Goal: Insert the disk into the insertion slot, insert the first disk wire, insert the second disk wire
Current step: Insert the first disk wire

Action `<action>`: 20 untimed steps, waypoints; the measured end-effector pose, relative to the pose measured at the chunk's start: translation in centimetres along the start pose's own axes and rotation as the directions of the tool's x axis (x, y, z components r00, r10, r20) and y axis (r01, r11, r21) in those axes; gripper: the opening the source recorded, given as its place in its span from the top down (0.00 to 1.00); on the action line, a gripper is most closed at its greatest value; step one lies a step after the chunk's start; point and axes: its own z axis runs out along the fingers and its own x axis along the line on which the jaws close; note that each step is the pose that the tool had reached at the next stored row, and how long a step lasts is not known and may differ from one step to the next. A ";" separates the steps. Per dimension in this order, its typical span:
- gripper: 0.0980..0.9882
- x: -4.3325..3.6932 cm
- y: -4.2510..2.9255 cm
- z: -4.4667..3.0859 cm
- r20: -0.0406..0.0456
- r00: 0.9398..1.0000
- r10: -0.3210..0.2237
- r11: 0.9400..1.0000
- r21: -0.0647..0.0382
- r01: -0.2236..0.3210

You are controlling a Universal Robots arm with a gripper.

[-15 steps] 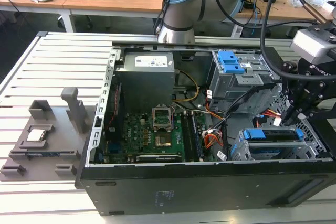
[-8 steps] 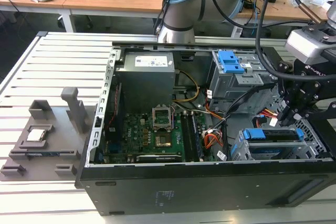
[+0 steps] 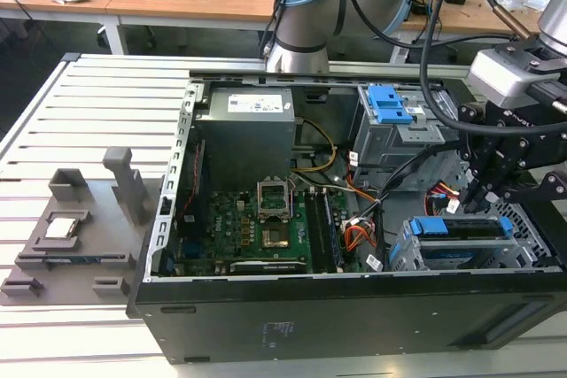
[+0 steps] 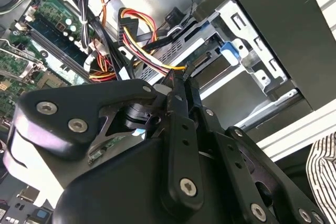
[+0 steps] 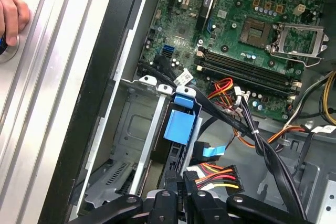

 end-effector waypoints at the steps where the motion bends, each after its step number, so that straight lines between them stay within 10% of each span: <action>1: 0.93 -0.02 0.07 0.00 0.000 1.000 0.000 1.000 0.000 0.000; 20: 0.93 -0.03 0.45 0.08 0.003 0.998 0.060 0.998 -0.003 -0.060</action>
